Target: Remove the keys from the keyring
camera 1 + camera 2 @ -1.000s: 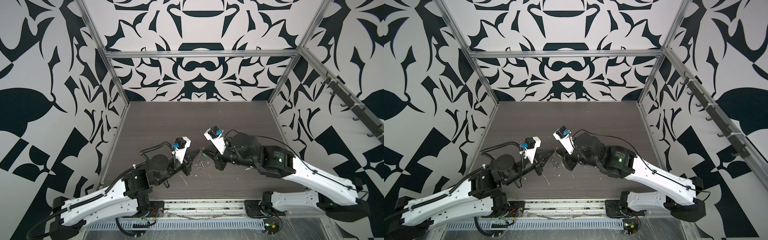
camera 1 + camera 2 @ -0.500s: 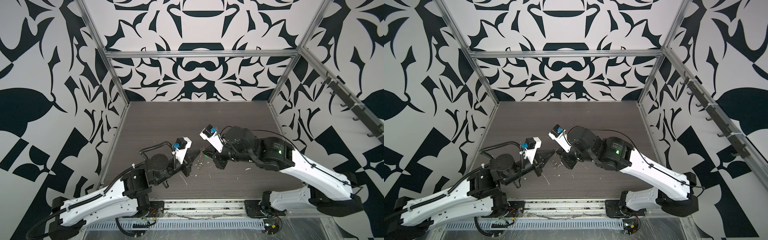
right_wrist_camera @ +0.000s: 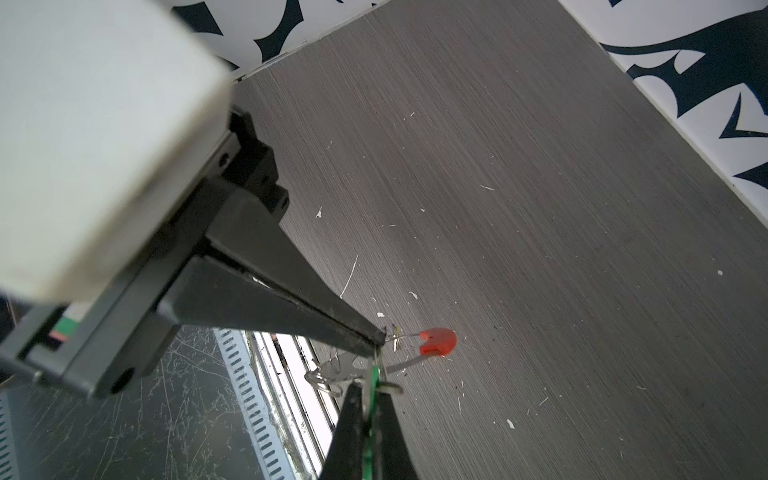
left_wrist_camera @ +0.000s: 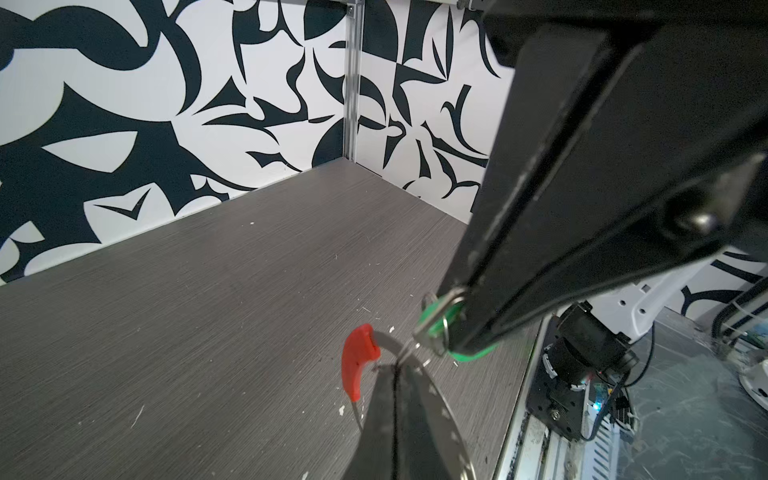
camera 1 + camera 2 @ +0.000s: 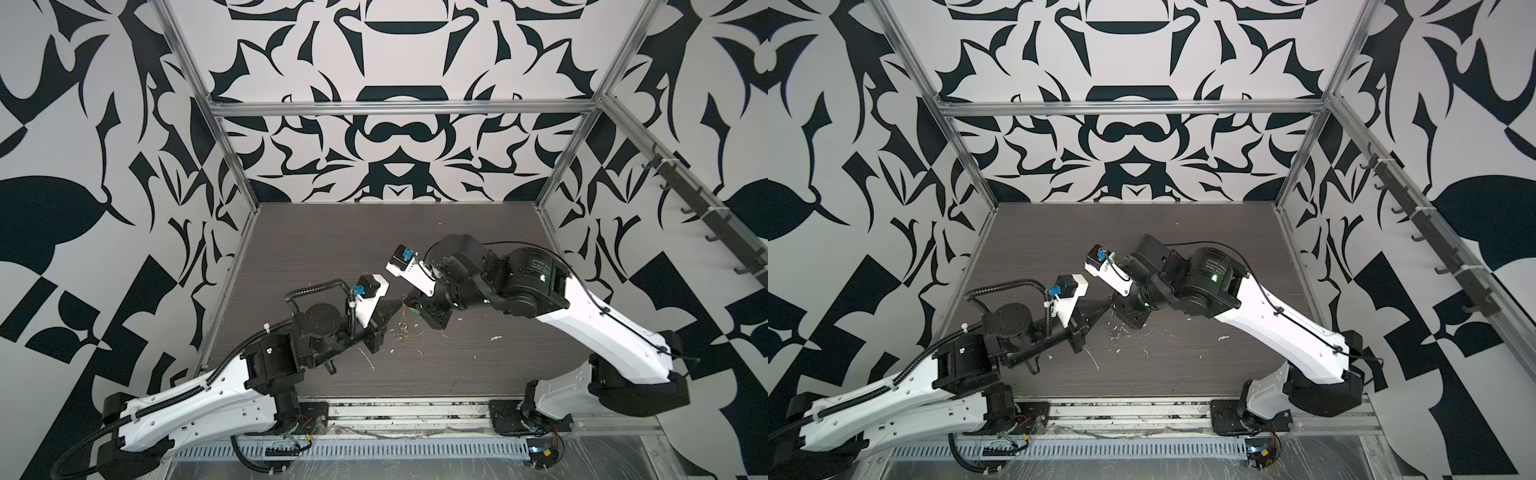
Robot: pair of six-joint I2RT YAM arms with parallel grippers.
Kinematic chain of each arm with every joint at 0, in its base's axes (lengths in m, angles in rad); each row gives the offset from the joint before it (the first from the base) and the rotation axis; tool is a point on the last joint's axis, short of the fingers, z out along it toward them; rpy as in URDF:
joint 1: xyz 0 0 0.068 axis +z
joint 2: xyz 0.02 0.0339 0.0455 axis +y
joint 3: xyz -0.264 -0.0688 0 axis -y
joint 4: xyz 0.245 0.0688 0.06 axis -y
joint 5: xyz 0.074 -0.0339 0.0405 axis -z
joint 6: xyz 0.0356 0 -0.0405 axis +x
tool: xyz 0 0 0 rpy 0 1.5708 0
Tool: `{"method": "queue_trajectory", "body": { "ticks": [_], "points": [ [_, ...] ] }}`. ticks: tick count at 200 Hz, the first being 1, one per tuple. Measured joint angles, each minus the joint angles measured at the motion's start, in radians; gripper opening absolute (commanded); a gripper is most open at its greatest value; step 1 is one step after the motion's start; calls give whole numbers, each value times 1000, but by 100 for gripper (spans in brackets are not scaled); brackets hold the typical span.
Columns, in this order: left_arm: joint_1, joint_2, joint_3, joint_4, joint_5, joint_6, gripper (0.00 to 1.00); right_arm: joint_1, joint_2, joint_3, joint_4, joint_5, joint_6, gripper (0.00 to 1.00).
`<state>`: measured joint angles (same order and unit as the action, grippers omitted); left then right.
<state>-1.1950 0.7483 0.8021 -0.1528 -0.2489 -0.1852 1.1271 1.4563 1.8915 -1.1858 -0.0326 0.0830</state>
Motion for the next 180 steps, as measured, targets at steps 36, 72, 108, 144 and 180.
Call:
{"method": "queue_trajectory", "body": {
  "ticks": [36,72,108,144,180],
  "points": [
    [0,-14,0,-2,19,-1,0,-5,-1,-2,7,-21,-9,0],
    [0,-50,-7,2,31,-10,0,-6,-61,-112,112,-47,-3,0],
    [0,-84,-11,18,36,-17,0,-6,-142,-233,230,-70,19,0],
    [0,-84,-11,19,36,-24,0,-6,-241,-391,368,-89,37,0],
    [0,-84,-11,21,37,-24,0,-6,-310,-493,454,-100,52,0]
  ]
}}
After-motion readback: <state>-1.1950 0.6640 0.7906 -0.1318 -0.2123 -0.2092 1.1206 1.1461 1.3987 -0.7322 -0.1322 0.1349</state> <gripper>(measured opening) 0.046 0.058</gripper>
